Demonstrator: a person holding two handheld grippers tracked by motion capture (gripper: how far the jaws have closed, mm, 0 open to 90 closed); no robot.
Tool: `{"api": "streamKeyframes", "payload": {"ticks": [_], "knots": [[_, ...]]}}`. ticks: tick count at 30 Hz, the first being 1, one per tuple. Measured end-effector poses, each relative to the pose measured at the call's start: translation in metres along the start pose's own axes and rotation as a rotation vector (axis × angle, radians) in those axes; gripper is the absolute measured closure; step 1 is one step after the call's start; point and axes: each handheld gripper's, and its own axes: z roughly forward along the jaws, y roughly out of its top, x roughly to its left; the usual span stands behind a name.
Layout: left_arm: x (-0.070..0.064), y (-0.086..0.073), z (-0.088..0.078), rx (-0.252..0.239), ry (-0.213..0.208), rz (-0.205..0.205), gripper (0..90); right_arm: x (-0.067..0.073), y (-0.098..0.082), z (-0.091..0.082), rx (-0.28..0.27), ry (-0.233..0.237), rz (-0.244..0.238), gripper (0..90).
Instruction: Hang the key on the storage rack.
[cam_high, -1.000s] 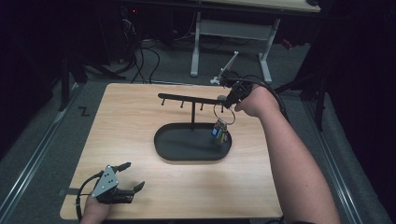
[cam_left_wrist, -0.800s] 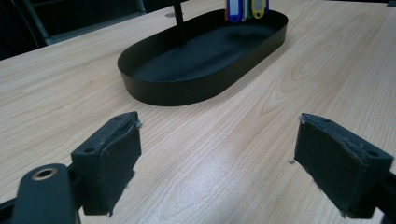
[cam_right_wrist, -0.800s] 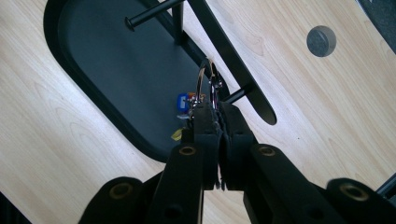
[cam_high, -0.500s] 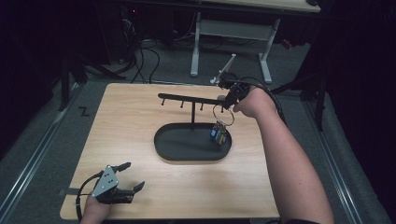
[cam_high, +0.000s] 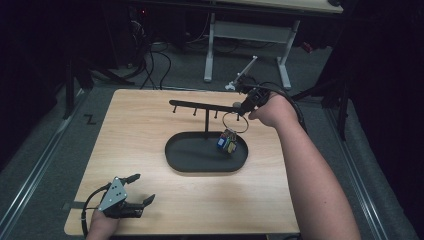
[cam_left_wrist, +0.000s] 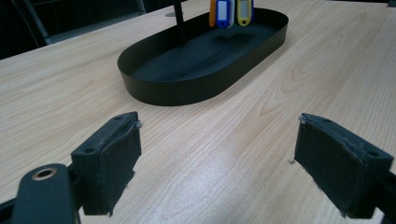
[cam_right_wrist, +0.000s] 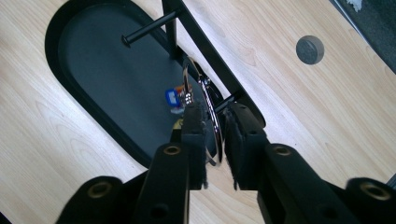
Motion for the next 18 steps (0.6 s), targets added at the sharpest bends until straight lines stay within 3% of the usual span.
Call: {"api": "streamKeyframes", "payload": {"ticks": [6, 7, 9, 11, 12, 18], "knots": [[0.0, 0.0, 0.0, 0.0, -0.002, 0.0, 15.0, 0.004, -0.004, -0.001, -0.014, -0.001, 0.016, 66.8], [0.0, 0.0, 0.0, 0.0, -0.002, 0.001, 15.0, 0.004, -0.005, -0.001, -0.026, 0.001, 0.006, 63.0], [0.0, 0.0, 0.0, 0.001, -0.001, 0.0, 15.0, 0.004, -0.006, -0.001, -0.04, -0.012, 0.034, 48.9], [0.0, 0.0, 0.0, 0.002, 0.0, 0.0, 15.0, 0.004, -0.008, 0.001, -0.043, -0.011, 0.073, 43.1], [-0.001, 0.0, 0.0, 0.001, 0.0, 0.001, 15.0, 0.003, -0.009, 0.002, -0.052, -0.013, 0.058, 41.1], [-0.001, 0.0, 0.0, 0.002, 0.0, -0.001, 15.0, 0.005, -0.013, 0.007, -0.056, 0.001, 0.066, 36.4]]}}
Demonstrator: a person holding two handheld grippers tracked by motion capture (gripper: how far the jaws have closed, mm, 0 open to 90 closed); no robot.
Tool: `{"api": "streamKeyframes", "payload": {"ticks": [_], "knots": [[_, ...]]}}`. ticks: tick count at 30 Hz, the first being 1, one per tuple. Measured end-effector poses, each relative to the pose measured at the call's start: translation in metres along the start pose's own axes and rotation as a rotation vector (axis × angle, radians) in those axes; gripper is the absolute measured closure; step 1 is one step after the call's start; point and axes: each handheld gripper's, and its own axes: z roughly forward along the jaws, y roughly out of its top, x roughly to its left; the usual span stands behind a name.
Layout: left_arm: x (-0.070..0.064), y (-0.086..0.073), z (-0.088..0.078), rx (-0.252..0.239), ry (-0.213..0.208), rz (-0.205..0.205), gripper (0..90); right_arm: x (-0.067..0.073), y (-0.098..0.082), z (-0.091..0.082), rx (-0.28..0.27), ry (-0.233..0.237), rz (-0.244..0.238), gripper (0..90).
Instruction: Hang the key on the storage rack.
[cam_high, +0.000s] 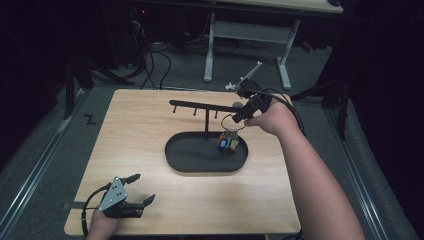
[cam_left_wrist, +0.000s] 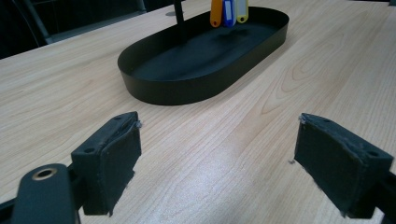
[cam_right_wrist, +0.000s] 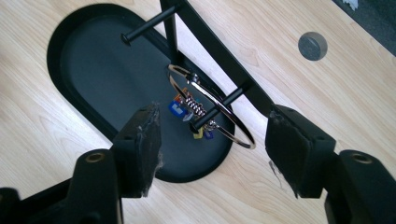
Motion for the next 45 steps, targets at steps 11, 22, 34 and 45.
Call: {"api": "streamKeyframes", "payload": {"ticks": [11, 22, 34, 45], "knots": [[0.0, 0.0, -0.001, 0.003, -0.001, 0.004, 15.0, 0.003, -0.011, 0.003, -0.001, 0.012, 0.027, 25.7], [-0.001, 0.0, 0.0, 0.004, 0.005, 0.01, 15.0, 0.003, -0.036, 0.004, -0.027, 0.015, 0.025, 21.6], [-0.002, 0.0, 0.0, 0.01, 0.006, 0.014, 15.0, 0.014, -0.089, 0.033, -0.146, 0.031, 0.066, 17.8], [-0.003, 0.0, 0.0, 0.012, 0.008, 0.019, 15.0, 0.032, -0.139, 0.067, -0.246, -0.015, 0.097, 15.2]]}}
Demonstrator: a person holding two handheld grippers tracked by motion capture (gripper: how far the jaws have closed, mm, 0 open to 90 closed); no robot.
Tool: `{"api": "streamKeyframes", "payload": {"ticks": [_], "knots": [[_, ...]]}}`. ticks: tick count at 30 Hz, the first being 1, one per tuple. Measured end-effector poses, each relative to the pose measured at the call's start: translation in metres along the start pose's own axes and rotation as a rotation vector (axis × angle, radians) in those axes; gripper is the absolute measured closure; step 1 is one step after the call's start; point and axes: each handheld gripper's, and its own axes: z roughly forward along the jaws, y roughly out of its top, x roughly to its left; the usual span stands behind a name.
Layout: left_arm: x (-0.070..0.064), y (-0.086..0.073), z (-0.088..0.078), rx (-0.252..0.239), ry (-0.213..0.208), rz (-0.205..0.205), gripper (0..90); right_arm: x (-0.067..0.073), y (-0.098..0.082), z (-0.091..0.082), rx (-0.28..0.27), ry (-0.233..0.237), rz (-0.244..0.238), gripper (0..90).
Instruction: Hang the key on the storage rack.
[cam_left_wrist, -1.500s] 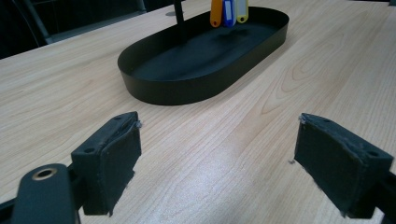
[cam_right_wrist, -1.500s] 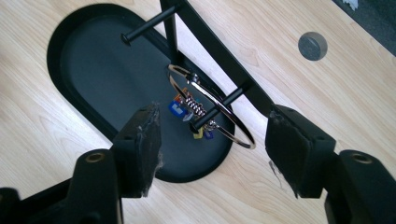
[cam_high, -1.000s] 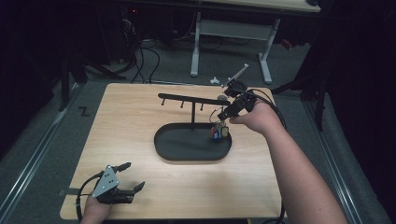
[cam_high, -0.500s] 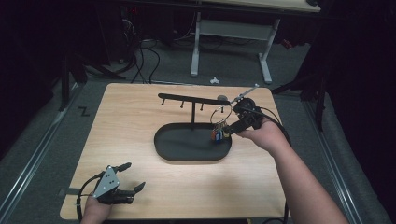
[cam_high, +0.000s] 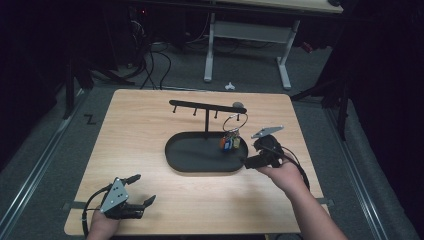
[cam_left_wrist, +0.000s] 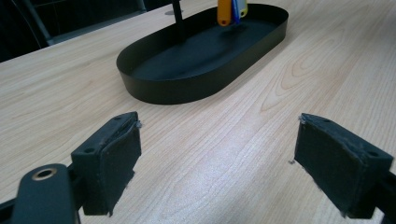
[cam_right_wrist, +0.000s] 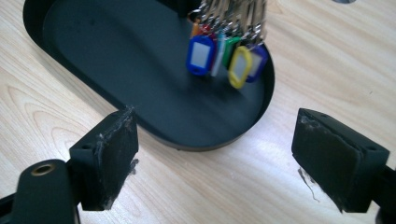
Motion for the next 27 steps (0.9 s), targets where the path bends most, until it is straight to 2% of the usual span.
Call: {"api": "streamKeyframes", "payload": {"ticks": [3, 6, 8, 9, 13, 14, 15, 16, 17, 18, 20, 21, 25, 27], "knots": [[0.0, 0.0, 0.0, -0.001, 0.002, 0.003, 15.0, 0.004, -0.02, 0.006, -0.045, -0.014, 0.013, 15.1], [0.0, 0.0, 0.0, 0.001, 0.0, 0.001, 15.0, 0.007, -0.039, 0.011, -0.084, -0.006, 0.035, 14.9], [0.0, 0.0, 0.0, 0.001, 0.001, 0.001, 15.0, 0.011, -0.052, 0.014, -0.122, -0.014, 0.033, 15.2], [0.0, 0.0, 0.0, 0.0, 0.002, 0.004, 15.0, 0.013, -0.062, 0.016, -0.16, -0.019, 0.035, 15.2], [-0.001, 0.0, 0.0, 0.0, 0.003, 0.005, 15.0, 0.023, -0.094, 0.019, -0.24, -0.05, 0.057, 15.3], [-0.001, 0.0, 0.0, 0.001, 0.004, 0.005, 15.0, 0.027, -0.109, 0.019, -0.303, -0.068, 0.083, 15.6], [-0.001, 0.0, 0.0, 0.002, 0.004, 0.003, 15.0, 0.029, -0.119, 0.021, -0.347, -0.084, 0.088, 15.8], [-0.001, 0.0, 0.001, 0.005, 0.005, 0.002, 15.0, 0.031, -0.126, 0.021, -0.349, -0.072, 0.084, 15.7], [-0.001, 0.0, 0.001, 0.006, 0.004, 0.004, 15.0, 0.031, -0.126, 0.02, -0.315, -0.031, 0.08, 15.5], [-0.001, 0.0, 0.001, 0.004, 0.001, 0.007, 15.0, 0.031, -0.127, 0.02, -0.305, -0.032, 0.077, 15.5], [-0.001, 0.0, 0.001, 0.005, 0.004, 0.003, 15.0, 0.029, -0.13, 0.022, -0.315, -0.066, 0.091, 15.6], [0.0, 0.001, 0.001, 0.01, 0.006, 0.0, 15.0, 0.028, -0.129, 0.023, -0.309, -0.054, 0.107, 15.6], [0.001, 0.001, 0.002, 0.016, -0.001, -0.003, 15.0, 0.029, -0.129, 0.026, -0.295, -0.071, 0.08, 15.6], [0.002, 0.001, 0.003, 0.018, 0.0, -0.009, 15.0, 0.03, -0.131, 0.027, -0.285, -0.051, 0.093, 15.6]]}}
